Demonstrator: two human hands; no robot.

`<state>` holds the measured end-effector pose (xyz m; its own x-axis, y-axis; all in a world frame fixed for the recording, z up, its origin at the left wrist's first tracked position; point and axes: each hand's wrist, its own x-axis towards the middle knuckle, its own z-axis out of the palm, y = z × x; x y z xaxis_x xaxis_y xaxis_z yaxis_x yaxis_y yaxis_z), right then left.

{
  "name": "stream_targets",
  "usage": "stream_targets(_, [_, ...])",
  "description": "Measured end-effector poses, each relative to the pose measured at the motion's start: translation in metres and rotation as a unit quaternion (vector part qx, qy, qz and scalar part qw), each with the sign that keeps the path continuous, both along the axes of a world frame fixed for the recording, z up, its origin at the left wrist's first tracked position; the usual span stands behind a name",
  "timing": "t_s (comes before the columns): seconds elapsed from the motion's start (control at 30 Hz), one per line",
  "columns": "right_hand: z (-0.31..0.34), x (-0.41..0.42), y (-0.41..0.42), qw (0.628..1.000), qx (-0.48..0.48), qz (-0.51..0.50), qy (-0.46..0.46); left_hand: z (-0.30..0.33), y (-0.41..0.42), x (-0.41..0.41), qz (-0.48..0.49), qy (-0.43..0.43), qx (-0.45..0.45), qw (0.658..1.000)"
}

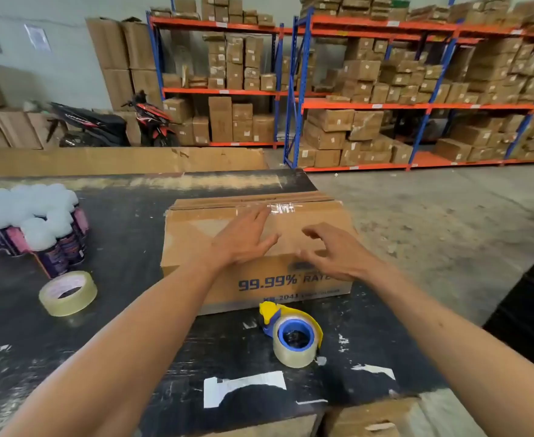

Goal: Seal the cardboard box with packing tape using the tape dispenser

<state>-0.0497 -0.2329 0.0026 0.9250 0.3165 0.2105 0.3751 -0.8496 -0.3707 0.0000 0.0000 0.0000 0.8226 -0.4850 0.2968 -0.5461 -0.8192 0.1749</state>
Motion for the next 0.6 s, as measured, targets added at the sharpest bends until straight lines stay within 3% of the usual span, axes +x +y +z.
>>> stream_targets(0.37, [-0.134,-0.016,0.023,0.978,-0.073,-0.025,0.195,-0.061,0.008,0.016,-0.027,-0.014,0.125,0.992])
stream_targets(0.6, [-0.146,-0.004,0.033,0.962,-0.076,-0.085,0.247,-0.065,0.008,0.026,-0.013,-0.011,0.178,0.984])
